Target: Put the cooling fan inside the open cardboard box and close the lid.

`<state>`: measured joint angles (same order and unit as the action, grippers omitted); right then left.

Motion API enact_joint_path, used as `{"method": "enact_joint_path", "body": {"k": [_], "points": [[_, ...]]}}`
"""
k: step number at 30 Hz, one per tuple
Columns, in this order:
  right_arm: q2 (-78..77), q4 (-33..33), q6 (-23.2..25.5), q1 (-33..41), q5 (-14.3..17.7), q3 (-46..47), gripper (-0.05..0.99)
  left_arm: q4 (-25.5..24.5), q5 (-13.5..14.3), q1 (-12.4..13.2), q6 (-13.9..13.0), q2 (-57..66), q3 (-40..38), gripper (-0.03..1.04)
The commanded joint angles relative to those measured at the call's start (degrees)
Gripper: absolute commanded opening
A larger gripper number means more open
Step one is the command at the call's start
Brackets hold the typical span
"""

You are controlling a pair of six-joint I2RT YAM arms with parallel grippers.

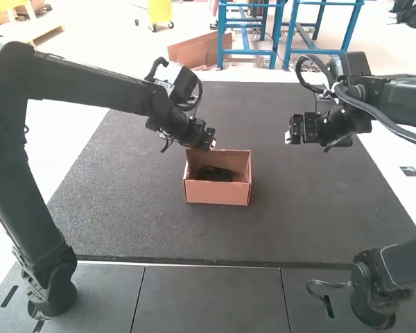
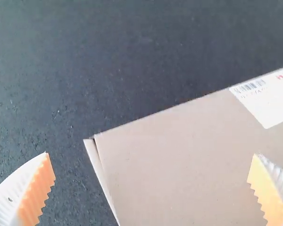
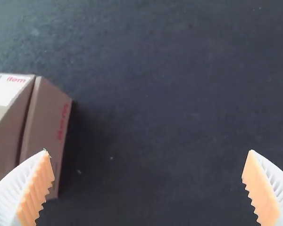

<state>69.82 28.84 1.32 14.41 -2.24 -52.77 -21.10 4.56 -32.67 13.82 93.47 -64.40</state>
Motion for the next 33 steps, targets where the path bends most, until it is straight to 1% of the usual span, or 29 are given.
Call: {"method": "enact_joint_path", "body": {"k": [1, 4, 6, 11, 14, 20, 23, 25, 27, 29, 30, 33], "points": [[0.6, 0.6, 2.2, -1.1, -4.6, -2.5, 0.91, -0.1, -1.1, -1.2, 1.2, -0.6, 0.2, 0.97], [1.2, 1.7, 2.7, -1.1, -6.3, -2.8, 0.91, -0.3, -1.4, -2.2, 1.5, -0.6, 0.4, 0.97], [1.2, 2.4, 2.8, -1.1, -6.5, -2.9, 0.91, -0.1, -1.4, -3.0, 1.5, -0.4, 0.9, 0.97], [1.2, 4.5, 2.8, -1.1, -7.9, -2.9, 0.91, 2.7, -1.2, -4.1, 1.4, 0.4, 4.7, 0.97], [1.2, 4.8, 2.8, -1.1, -8.2, -2.9, 0.91, 6.0, -1.2, -4.2, 1.4, 0.4, 7.9, 0.97], [1.2, 5.1, 3.2, -1.1, -8.3, -2.9, 0.91, 6.7, -1.2, -4.2, 0.9, 0.4, 10.1, 0.97], [1.0, 5.0, 3.4, -1.1, -8.3, -2.9, 0.91, 6.5, -1.2, -3.9, 0.8, -0.3, 8.7, 0.97], [0.8, 4.6, 3.4, -1.1, -8.3, -3.0, 0.91, 4.5, -1.1, -3.4, 0.3, -2.2, 5.8, 0.97], [0.8, 4.2, 3.2, -1.1, -8.1, -2.9, 0.91, 3.9, -1.1, -2.3, 0.1, -5.5, 2.3, 0.97], [0.6, 3.2, 2.0, -1.1, -8.0, -2.9, 0.91, 5.0, -1.0, -1.1, -0.3, -9.6, -1.2, 0.97], [0.3, 2.2, 1.8, -1.1, -8.0, -2.8, 0.91, 6.7, -1.0, -0.6, -0.6, -11.7, -2.4, 0.97], [-0.9, -2.2, 0.5, -1.1, -8.0, -2.1, 0.91, 9.2, -1.0, 0.2, -2.9, -17.0, -3.7, 0.97]]}}
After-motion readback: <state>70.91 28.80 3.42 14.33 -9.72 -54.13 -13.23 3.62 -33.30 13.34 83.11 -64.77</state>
